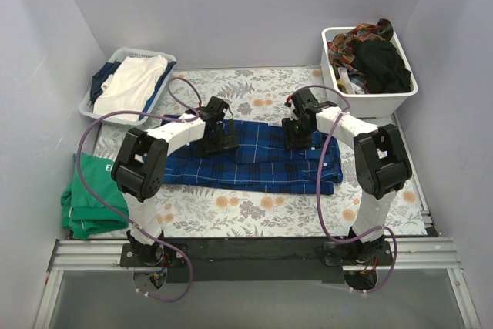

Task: Fold and stack the long sleeve shirts
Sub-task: Fold the shirt

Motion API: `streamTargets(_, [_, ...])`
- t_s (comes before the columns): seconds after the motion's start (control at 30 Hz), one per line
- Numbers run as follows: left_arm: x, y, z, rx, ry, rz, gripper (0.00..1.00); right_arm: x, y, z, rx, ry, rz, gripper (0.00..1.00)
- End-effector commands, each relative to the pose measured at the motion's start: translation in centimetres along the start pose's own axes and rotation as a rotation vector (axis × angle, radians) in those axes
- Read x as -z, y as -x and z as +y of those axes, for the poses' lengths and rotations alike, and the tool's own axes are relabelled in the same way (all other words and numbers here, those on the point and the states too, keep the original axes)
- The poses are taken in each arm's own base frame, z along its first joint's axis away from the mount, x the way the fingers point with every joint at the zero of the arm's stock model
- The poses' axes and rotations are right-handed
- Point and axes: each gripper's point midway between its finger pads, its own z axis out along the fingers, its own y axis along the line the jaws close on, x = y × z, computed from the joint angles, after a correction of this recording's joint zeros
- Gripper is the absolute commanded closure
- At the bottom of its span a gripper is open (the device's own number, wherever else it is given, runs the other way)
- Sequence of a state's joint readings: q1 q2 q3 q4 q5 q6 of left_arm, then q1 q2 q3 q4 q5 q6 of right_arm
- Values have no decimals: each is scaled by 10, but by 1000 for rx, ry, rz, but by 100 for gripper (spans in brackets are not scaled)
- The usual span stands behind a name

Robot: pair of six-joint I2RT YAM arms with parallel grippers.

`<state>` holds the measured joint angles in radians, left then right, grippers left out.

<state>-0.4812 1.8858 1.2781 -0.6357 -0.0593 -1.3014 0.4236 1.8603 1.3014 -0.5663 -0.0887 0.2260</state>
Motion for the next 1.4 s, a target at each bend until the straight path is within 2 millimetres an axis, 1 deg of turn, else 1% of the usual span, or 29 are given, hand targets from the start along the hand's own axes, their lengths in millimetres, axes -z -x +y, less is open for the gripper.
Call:
streamTargets(0.0, [-22, 3, 15, 12, 84, -6, 5, -9, -14, -14, -34, -42, 22, 49])
streamTargets(0.03, [-26, 0, 18, 15, 100, 6, 5, -10, -16, -18, -45, -49, 27, 49])
streamTargets(0.17, [-31, -4, 39, 22, 213, 34, 5, -15, -26, -23, -56, -56, 51, 49])
streamTargets(0.23, [-31, -3, 42, 21, 230, 35, 5, -16, -27, -23, -54, -48, 49, 49])
streamTargets(0.33, [-20, 6, 39, 19, 217, -1, 5, -15, -24, -22, -50, -44, 41, 50])
streamTargets(0.37, [-8, 14, 34, 24, 194, -30, 5, -13, -19, -20, -48, -42, 30, 49])
streamTargets(0.4, [-1, 20, 31, 24, 185, -49, 5, -12, -18, -19, -48, -38, 26, 49])
streamTargets(0.43, [10, 33, 23, 28, 166, -85, 5, -10, -15, -18, -47, -35, 20, 49])
streamTargets(0.47, [21, 40, 21, 30, 163, -104, 5, -8, -12, -17, -44, -31, 10, 49])
streamTargets(0.53, [47, 62, 10, 29, 130, -175, 4, -5, -10, -15, -39, -23, 3, 49])
streamTargets(0.57, [59, 77, 0, 30, 95, -220, 4, -2, -6, -14, -36, -18, -10, 49])
streamTargets(0.63, [78, 93, -14, 28, 35, -270, 4, 1, -5, -11, -22, -12, -17, 49])
streamTargets(0.67, [87, 106, -25, 17, -5, -308, 3, 4, -3, -10, -18, -10, -26, 49])
streamTargets(0.7, [89, 109, -31, 15, -28, -314, 3, 6, -2, -9, -10, -8, -30, 49])
streamTargets(0.73, [84, 110, -35, 12, -39, -308, 3, 7, -3, -7, -5, -6, -32, 49])
streamTargets(0.77, [85, 115, -42, 8, -57, -310, 3, 11, -1, -5, -3, -1, -43, 50])
streamTargets(0.8, [81, 116, -44, 6, -57, -299, 3, 13, 0, -3, 1, 2, -48, 49])
streamTargets(0.83, [67, 113, -44, 3, -41, -266, 4, 14, 2, -2, 0, 5, -54, 49])
streamTargets(0.97, [54, 103, -40, 17, -15, -220, 4, 18, 7, 0, 2, 6, -64, 49])
streamTargets(1.0, [50, 96, -36, 19, -10, -202, 4, 18, 7, 0, 1, 8, -63, 49])
streamTargets(1.1, [51, 89, -35, 21, -29, -197, 4, 16, 8, 2, -3, 15, -58, 49])
streamTargets(1.13, [46, 82, -31, 22, -21, -178, 4, 15, 8, 2, -2, 16, -56, 49])
streamTargets(1.2, [41, 74, -29, 33, -23, -156, 4, 14, 5, 1, -8, 15, -47, 49])
streamTargets(1.23, [33, 63, -23, 41, -14, -126, 4, 14, 4, 1, -8, 13, -46, 49])
streamTargets(1.33, [22, 53, -19, 62, -10, -112, 4, 16, 3, 1, -6, 14, -49, 50])
streamTargets(1.37, [14, 46, -14, 66, -6, -105, 4, 18, 4, 2, -1, 20, -55, 50])
